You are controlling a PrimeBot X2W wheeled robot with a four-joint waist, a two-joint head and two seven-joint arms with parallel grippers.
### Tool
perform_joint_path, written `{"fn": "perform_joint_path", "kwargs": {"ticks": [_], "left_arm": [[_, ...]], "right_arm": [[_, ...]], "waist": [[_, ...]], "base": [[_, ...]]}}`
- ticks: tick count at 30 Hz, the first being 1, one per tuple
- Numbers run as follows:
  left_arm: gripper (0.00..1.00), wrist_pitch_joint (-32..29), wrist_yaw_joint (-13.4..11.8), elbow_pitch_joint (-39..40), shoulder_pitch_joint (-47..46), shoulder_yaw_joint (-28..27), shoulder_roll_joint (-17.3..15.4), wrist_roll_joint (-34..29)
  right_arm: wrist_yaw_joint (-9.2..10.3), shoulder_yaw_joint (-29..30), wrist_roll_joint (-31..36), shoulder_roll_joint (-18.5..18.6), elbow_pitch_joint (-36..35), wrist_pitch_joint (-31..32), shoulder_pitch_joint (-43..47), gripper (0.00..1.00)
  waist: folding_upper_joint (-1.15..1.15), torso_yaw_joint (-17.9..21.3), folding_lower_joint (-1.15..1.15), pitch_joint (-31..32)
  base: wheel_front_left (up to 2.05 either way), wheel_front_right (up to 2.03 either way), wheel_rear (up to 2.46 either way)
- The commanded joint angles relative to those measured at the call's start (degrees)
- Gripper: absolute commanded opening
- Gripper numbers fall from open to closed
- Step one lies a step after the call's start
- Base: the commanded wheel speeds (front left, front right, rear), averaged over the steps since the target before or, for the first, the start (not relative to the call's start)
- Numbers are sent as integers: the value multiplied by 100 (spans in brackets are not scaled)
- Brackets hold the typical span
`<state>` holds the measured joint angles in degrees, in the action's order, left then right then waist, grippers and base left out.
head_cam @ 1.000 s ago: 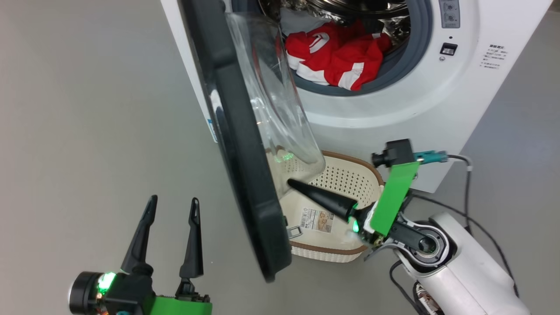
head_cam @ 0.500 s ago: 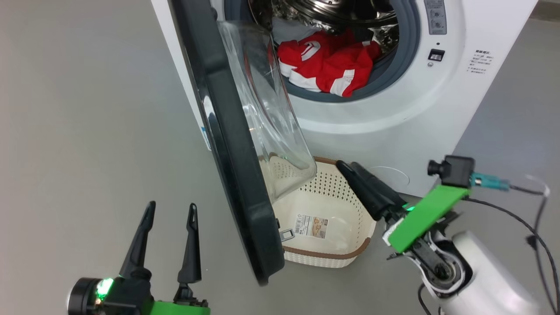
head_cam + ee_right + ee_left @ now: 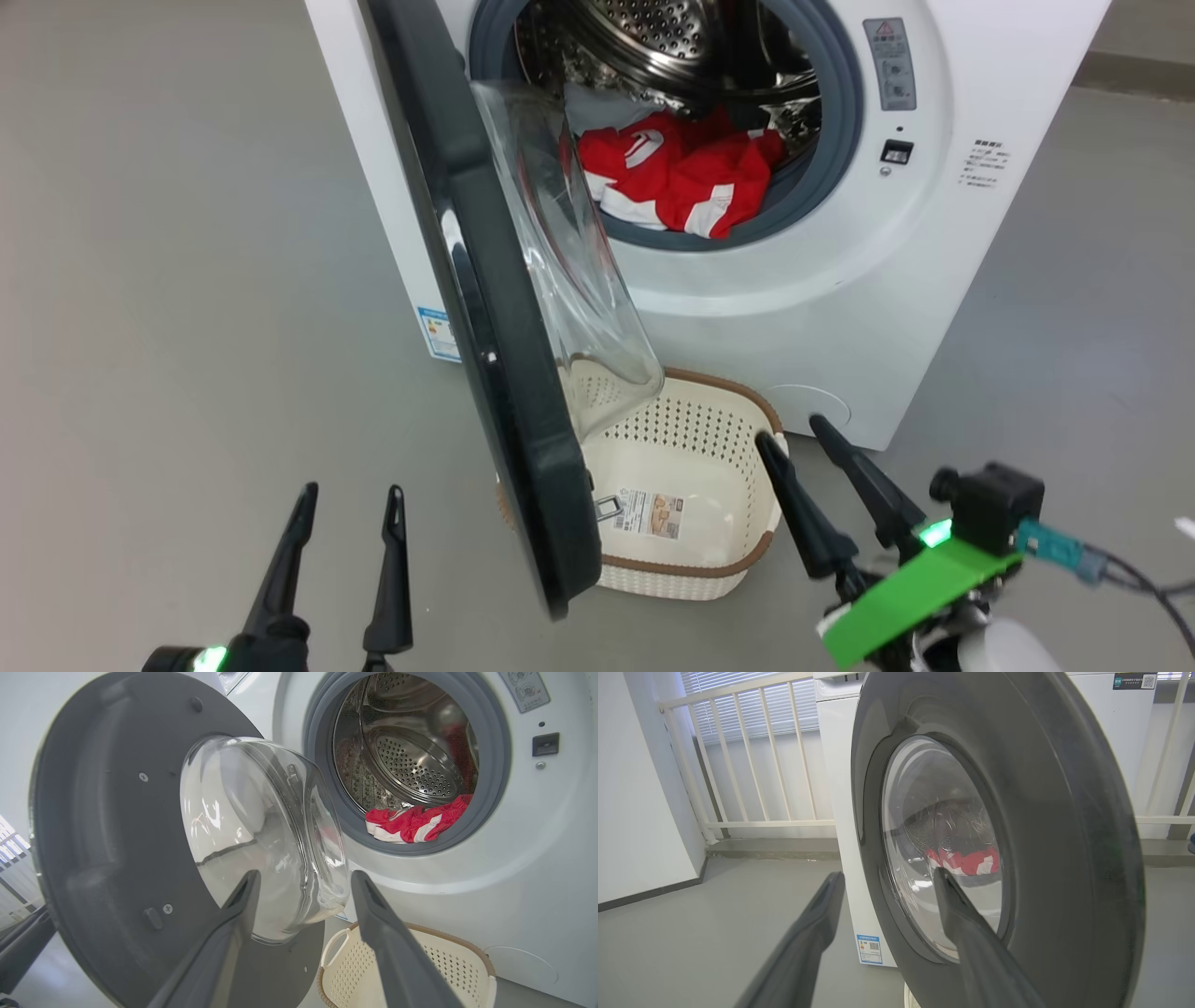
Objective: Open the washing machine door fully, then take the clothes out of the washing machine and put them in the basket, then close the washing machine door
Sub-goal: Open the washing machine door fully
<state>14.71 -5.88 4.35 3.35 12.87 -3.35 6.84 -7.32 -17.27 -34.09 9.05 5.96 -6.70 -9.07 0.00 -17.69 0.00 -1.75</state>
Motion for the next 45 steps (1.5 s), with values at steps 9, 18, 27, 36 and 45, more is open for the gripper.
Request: {"fn": "perform_joint_path", "kwargs": {"ticks": [9,18,27,36,45], "left_arm": [[100,28,-102,188,30,-181,-99,66],[100,28,-140,193,81,-150,-113,80],[100,19,-179,210,115,-141,-142,112],[18,-18,-225,274,147,-130,-203,106],[0,-6,-275,775,63,-96,-282,-33]], "right_arm": [[-17,777,2006,-515,-1046,-140,931,100],[-17,1052,2485,-613,-1377,-429,1584,100],[-17,1097,2212,-616,-1413,-523,1830,100],[-17,1052,2081,-616,-1366,-467,1895,100],[-17,1051,2024,-617,-1333,-471,1899,100]], "waist": [[0,57,0,138],[0,64,0,199],[0,81,0,236],[0,69,0,320],[0,131,0,340]], "base": [[0,0,0],[0,0,0],[0,0,0],[0,0,0],[0,0,0]]}}
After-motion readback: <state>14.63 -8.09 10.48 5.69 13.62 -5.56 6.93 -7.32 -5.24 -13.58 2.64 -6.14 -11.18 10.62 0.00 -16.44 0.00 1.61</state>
